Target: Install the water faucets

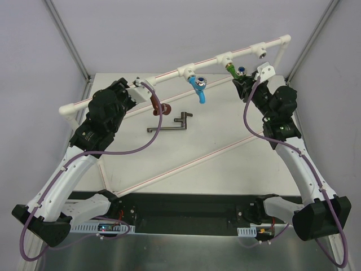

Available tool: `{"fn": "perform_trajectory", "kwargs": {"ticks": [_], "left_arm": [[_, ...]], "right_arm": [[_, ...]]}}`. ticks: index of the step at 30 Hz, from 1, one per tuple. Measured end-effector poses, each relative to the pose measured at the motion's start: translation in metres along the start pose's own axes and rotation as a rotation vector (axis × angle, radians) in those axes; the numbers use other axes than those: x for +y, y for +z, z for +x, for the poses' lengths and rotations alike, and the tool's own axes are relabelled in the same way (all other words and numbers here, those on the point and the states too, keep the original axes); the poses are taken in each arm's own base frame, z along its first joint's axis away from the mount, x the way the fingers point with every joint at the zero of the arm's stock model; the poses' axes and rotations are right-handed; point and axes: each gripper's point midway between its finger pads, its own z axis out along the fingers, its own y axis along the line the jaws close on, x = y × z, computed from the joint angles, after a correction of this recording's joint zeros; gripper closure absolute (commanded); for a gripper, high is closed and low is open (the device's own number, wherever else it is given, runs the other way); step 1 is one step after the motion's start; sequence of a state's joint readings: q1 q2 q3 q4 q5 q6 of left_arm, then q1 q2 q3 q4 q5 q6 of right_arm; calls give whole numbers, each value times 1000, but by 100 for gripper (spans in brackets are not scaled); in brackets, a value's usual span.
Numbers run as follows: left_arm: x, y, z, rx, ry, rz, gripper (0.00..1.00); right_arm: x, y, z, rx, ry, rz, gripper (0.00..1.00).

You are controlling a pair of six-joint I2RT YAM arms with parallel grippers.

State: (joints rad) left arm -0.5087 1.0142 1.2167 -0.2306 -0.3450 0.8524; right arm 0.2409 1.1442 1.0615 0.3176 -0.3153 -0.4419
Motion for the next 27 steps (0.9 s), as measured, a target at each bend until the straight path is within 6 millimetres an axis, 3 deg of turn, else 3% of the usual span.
{"fn": "perform_trajectory", "kwargs": {"ticks": [14, 27], "left_arm": [[0, 0, 0, 0, 0, -1, 100], [0, 0, 0, -1, -1, -1, 100]], "right_arm": [[0, 2, 0, 9, 31, 2, 98], [2, 4, -1, 5, 299, 64, 98]]}}
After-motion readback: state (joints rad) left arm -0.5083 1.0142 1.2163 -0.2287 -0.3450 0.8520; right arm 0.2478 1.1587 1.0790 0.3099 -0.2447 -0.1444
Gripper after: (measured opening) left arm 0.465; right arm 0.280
